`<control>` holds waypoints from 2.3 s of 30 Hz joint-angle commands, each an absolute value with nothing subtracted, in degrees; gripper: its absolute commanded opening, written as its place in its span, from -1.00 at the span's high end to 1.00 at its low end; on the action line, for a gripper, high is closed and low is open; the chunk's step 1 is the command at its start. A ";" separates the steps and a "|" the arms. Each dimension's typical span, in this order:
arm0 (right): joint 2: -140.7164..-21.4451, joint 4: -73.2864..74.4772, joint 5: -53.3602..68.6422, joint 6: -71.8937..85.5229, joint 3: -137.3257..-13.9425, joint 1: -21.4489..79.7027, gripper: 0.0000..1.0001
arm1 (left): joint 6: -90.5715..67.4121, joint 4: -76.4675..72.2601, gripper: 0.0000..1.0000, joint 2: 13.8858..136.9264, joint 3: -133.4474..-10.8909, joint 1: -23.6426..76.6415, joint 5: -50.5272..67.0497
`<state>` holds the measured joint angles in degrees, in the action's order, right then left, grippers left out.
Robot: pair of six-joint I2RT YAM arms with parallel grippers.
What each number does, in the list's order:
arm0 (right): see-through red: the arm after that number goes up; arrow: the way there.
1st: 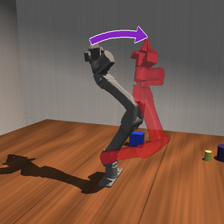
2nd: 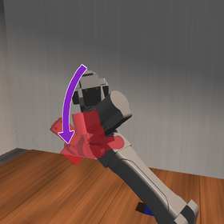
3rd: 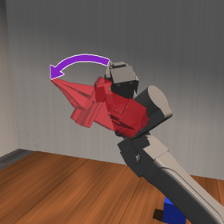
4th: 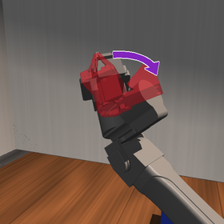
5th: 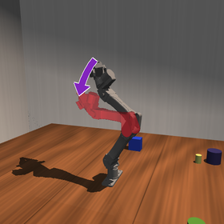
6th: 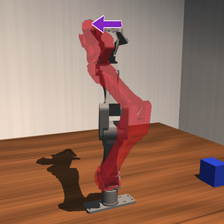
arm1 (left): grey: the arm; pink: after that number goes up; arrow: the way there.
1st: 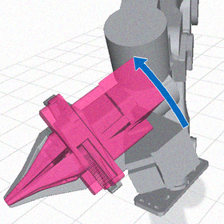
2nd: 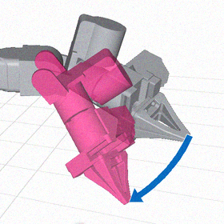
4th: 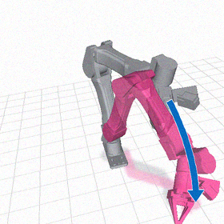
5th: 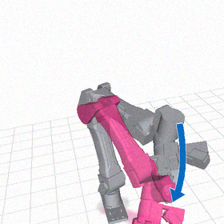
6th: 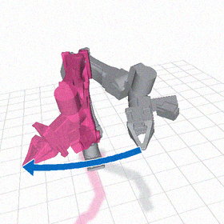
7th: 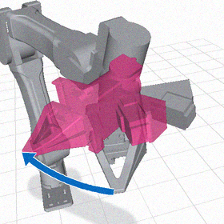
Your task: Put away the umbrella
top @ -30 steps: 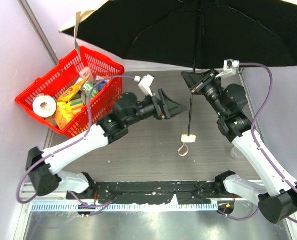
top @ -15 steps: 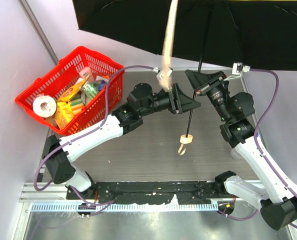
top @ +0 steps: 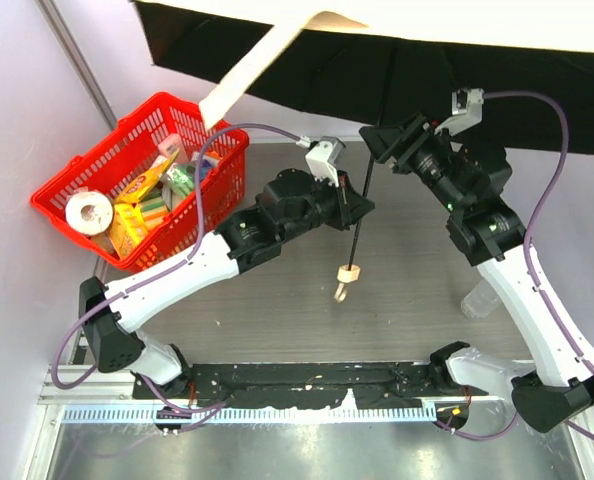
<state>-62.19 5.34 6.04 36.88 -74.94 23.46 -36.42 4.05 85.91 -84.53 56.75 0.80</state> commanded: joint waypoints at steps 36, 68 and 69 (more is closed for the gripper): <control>-71.89 -62.47 31.90 76.43 -66.44 8.97 0.99 | -55.43 -10.24 -0.78 83.22 -85.25 42.89 32.49; -74.70 -2.20 25.13 53.27 -83.40 11.95 -0.21 | -34.47 10.28 1.00 83.32 -94.13 53.08 -2.54; -75.14 -1.07 25.05 52.83 -84.10 12.21 -0.21 | -33.24 10.81 1.00 83.15 -94.48 53.69 -3.94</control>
<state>-75.40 -19.42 28.93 64.42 -78.81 11.77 -40.97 11.55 87.29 -93.76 52.31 7.62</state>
